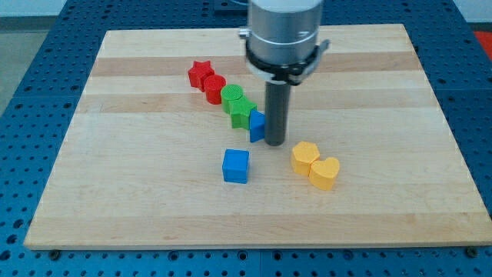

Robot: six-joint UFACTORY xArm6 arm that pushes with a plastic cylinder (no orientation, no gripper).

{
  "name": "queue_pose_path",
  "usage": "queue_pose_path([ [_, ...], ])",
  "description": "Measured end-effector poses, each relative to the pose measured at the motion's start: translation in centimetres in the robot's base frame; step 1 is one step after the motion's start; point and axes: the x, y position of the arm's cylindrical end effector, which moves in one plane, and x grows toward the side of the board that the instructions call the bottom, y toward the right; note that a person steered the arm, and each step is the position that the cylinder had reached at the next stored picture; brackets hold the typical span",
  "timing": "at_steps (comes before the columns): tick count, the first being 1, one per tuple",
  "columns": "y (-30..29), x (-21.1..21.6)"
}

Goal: Push the green star and blue triangle to the bottom of the green circle

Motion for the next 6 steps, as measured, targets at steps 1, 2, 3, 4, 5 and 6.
queue_pose_path([
  [1, -3.8, 0.0],
  [2, -3.5, 0.0],
  [3, -0.5, 1.1],
  [4, 3.0, 0.2],
  [5, 3.0, -3.6],
  [6, 1.2, -3.7],
])
